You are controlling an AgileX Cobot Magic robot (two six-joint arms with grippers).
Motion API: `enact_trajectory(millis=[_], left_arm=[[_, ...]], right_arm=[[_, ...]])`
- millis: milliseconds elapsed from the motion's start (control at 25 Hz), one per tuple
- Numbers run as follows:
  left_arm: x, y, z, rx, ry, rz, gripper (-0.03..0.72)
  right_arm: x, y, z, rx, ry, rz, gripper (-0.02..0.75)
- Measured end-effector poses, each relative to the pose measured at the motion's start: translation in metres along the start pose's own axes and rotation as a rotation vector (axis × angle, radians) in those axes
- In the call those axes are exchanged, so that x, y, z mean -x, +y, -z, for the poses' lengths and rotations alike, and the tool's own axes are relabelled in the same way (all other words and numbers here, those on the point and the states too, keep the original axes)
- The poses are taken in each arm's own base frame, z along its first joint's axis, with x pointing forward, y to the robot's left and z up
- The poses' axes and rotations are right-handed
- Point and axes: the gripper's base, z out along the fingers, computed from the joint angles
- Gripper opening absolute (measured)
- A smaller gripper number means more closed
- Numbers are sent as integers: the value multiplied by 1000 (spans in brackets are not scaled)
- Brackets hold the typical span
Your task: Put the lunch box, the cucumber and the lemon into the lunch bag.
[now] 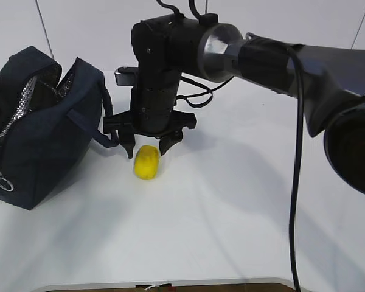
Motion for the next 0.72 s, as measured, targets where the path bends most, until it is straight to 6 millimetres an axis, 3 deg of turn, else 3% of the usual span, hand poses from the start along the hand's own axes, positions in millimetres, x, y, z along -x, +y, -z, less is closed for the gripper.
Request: enact_trajectory(millis=[720], left_arm=[[0, 0, 0, 0, 0, 0, 8]], right_arm=[[-3, -2, -20, -18, 37, -1, 500]])
